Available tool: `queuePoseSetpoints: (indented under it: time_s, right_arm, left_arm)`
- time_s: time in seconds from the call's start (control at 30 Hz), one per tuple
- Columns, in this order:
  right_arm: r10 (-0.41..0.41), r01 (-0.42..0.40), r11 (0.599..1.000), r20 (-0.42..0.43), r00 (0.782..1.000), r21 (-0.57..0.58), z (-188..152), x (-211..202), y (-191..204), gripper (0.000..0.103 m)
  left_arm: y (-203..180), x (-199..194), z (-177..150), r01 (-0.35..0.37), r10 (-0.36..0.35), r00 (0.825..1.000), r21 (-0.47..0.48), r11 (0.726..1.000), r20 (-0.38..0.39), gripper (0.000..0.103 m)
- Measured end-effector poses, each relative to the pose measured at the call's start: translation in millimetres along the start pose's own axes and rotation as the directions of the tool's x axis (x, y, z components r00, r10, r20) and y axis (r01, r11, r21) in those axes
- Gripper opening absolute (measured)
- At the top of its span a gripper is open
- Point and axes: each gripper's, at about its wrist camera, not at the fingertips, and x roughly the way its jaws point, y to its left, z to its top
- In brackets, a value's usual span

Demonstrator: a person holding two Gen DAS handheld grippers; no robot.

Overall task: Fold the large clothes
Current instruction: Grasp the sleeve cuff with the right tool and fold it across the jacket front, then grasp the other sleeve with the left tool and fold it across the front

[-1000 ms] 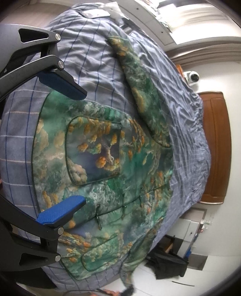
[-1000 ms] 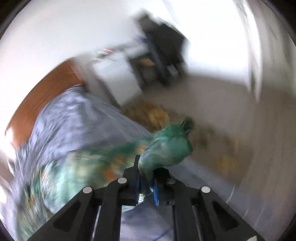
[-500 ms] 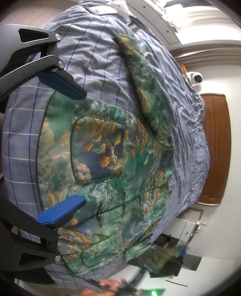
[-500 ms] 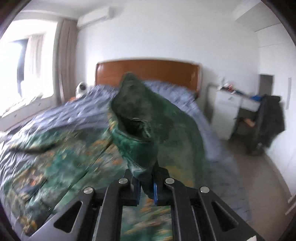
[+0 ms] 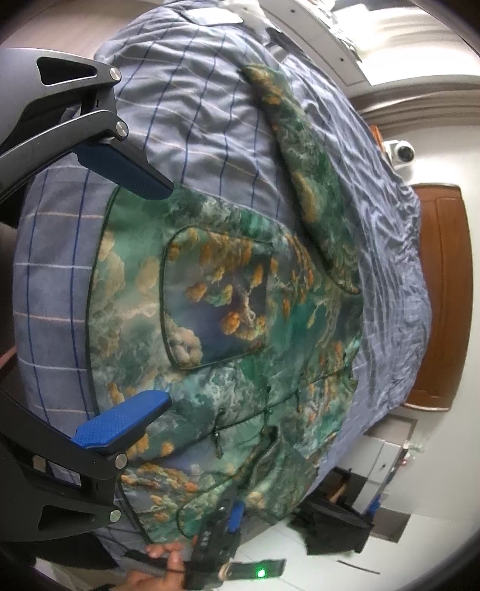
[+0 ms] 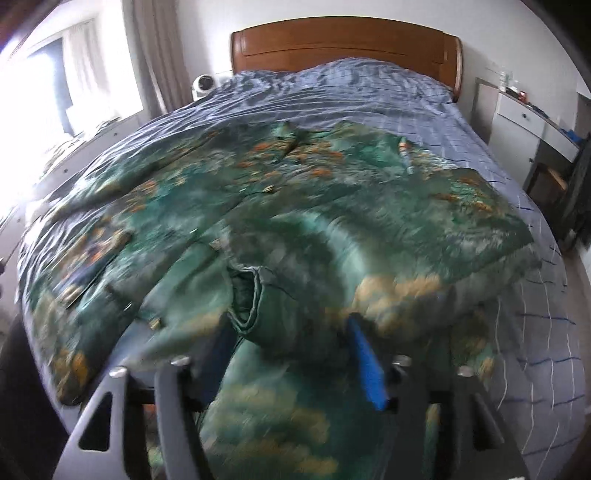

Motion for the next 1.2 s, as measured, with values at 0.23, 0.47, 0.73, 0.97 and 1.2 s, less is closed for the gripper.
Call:
queuePoseSetpoints:
  time_s: [0.23, 0.47, 0.73, 0.97, 1.2]
  right_arm:
    - [-0.02, 0.019, 1.0, 0.058, 0.998, 0.009, -36.4, -39.1, 11.1, 0.064]
    - [-0.128, 0.106, 0.982, 0.136, 0.982, 0.155, -75.1, -69.8, 4.1, 0.064]
    - [-0.174, 0.137, 0.969, 0.171, 0.97, 0.204, -88.6, -82.1, -0.2, 0.064]
    - [-0.188, 0.151, 0.972, 0.207, 0.96, 0.182, -90.6, -94.0, 13.1, 0.064]
    - [-0.168, 0.131, 0.975, 0.207, 0.964, 0.182, -96.6, -101.6, 17.5, 0.064]
  left_arm:
    - [-16.6, 3.8, 3.1, 0.032, -0.031, 0.999, 0.035, 0.999, -0.025, 0.103]
    - [-40.2, 5.2, 12.9, 0.109, -0.106, 0.994, 0.07, 0.992, -0.04, 0.103]
    - [-66.2, 15.9, 47.5, 0.328, -0.326, 0.943, 0.031, 0.944, -0.068, 0.102]
    - [-114.0, 86.8, 88.6, 0.613, -0.634, 0.755, -0.163, 0.773, -0.169, 0.102]
    - [-183.6, 173.1, 93.0, 0.567, -0.622, 0.715, -0.257, 0.783, -0.318, 0.093]
